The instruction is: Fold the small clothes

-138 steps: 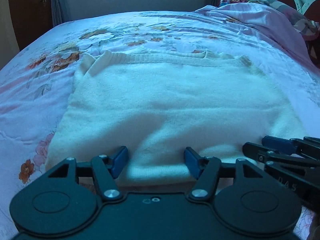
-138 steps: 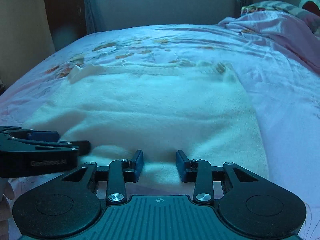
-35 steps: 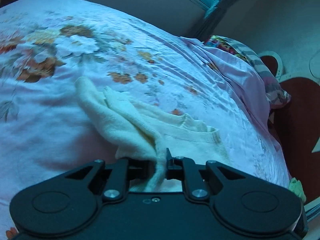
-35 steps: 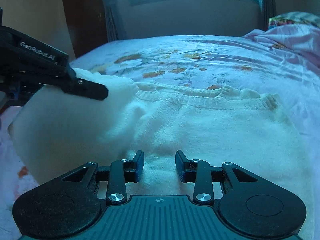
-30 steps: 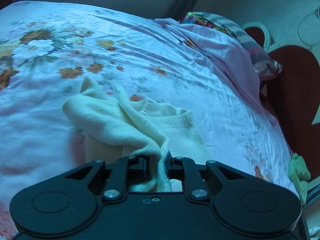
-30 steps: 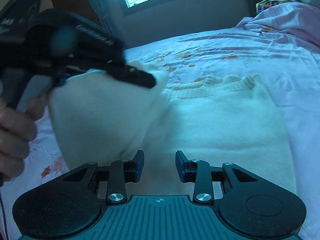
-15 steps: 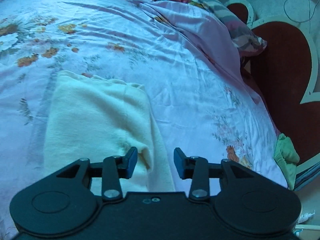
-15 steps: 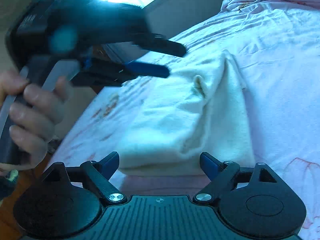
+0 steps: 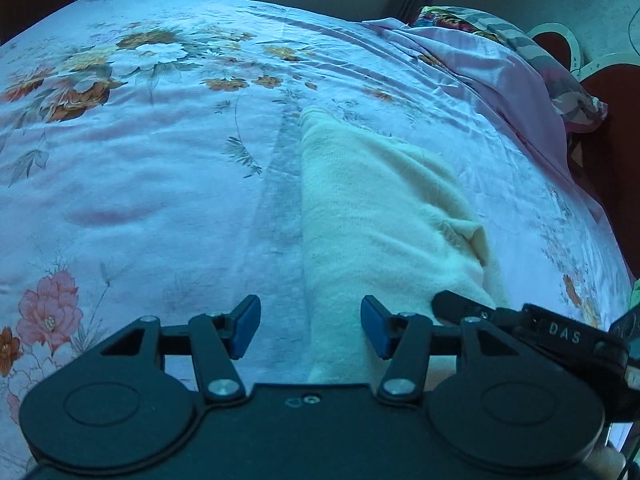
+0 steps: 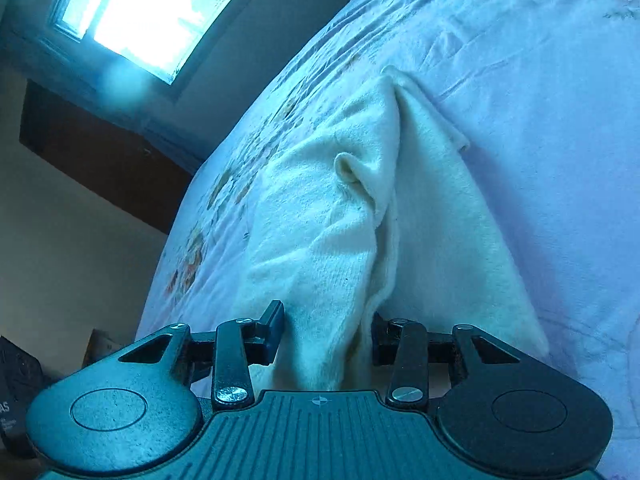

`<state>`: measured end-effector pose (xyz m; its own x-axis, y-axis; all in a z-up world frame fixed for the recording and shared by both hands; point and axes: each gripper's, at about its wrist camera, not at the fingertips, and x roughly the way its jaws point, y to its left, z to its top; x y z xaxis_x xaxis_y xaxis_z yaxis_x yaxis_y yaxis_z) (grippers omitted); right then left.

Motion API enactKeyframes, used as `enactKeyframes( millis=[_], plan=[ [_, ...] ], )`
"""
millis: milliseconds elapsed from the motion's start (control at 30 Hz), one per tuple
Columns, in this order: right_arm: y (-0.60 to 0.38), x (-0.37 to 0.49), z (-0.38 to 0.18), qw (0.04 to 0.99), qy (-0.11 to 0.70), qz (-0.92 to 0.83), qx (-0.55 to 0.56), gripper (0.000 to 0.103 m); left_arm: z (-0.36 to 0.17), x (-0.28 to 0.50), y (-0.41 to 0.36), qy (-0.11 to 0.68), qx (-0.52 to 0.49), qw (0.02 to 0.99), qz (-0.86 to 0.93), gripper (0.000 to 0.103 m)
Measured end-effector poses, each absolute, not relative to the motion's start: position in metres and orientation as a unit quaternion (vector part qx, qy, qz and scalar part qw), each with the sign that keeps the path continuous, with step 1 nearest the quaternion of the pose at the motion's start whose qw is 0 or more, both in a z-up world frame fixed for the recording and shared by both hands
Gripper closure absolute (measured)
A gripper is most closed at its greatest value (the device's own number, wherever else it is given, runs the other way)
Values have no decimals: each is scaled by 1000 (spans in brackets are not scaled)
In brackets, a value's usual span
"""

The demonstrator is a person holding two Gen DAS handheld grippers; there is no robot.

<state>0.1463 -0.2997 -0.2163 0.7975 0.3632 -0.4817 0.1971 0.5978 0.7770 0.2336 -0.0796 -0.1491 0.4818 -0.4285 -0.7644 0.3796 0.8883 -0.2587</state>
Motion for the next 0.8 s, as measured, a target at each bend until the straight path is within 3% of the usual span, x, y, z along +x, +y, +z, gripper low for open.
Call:
enactKeyframes(
  millis=[33, 67, 100, 333, 500, 633, 800],
  plan=[
    [-299, 149, -214, 841, 315, 49, 437, 65, -149, 233, -83, 449, -26, 861, -238, 50],
    [-297, 150, -211, 847, 315, 45, 425, 90, -148, 232, -86, 448, -28, 860, -242, 50],
    [-299, 151, -205, 855, 311, 43, 414, 92, -148, 230, -89, 444, -32, 861, -247, 50],
    [-306, 123, -161, 921, 281, 19, 269, 92, -146, 218, -119, 427, -36, 856, -291, 50],
    [-313, 111, -209, 904, 339, -22, 260, 92, -174, 208, -141, 444, -1, 849, -285, 41],
    [-314, 100, -202, 908, 317, -7, 275, 92, -177, 197, -142, 438, 34, 851, -288, 39],
    [-333, 124, -195, 886, 319, 23, 336, 92, -182, 205, -126, 456, -2, 847, -273, 39]
  ],
)
